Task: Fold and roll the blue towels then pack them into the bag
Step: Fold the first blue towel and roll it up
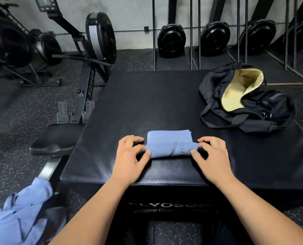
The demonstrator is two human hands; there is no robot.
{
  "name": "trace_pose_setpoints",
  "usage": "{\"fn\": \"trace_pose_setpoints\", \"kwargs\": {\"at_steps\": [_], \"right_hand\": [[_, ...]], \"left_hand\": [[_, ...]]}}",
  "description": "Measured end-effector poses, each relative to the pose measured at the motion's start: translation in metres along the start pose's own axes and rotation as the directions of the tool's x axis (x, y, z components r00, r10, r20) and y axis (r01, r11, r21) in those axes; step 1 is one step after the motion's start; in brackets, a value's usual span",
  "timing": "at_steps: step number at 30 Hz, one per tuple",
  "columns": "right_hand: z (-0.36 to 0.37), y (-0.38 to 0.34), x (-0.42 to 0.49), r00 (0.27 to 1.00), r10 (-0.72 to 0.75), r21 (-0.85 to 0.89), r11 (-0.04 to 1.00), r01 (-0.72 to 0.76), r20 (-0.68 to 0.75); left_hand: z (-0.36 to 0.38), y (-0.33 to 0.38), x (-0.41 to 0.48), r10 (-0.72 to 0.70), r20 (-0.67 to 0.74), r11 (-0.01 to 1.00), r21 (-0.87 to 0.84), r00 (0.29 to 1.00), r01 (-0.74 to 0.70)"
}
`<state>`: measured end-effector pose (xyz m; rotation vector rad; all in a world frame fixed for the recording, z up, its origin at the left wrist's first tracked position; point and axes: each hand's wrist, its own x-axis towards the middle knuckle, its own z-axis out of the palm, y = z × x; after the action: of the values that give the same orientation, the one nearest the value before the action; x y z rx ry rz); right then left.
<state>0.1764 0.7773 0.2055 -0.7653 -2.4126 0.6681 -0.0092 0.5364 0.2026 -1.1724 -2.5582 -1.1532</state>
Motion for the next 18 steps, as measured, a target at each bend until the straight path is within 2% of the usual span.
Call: {"fn": "trace_pose_setpoints", "kwargs": {"at_steps": [5,8,11,15,18], "right_hand": [[-0.002,0.002,0.000,1.000,-0.002,0.075,0.997,0.001,0.011],[-0.003,-0.002,-0.001,0.999,0.027,0.095,0.995,-0.029,0.024],[-0.008,-0.007,-0.002,0.999,0.042,0.123,0.991,-0.043,0.012],[-0.010,-0.009,-0.005,0.997,-0.068,0.126,0.989,0.072,-0.034],[-0.005,-0.006,-0.006,0.994,-0.088,0.081,0.992,0.093,-0.064]], "left_hand": [[-0.003,0.002,0.001,-0.007,0.008,1.000,-0.011,1.000,0.007],[-0.001,0.003,0.002,-0.033,-0.023,0.999,-0.003,0.999,0.033],[-0.002,0.005,0.001,0.002,-0.056,1.000,0.021,0.998,0.000],[-0.003,0.010,-0.003,0.117,-0.055,0.991,0.074,0.992,-0.112],[-0.001,0.007,-0.003,0.126,-0.082,0.987,0.109,0.989,-0.117]]}}
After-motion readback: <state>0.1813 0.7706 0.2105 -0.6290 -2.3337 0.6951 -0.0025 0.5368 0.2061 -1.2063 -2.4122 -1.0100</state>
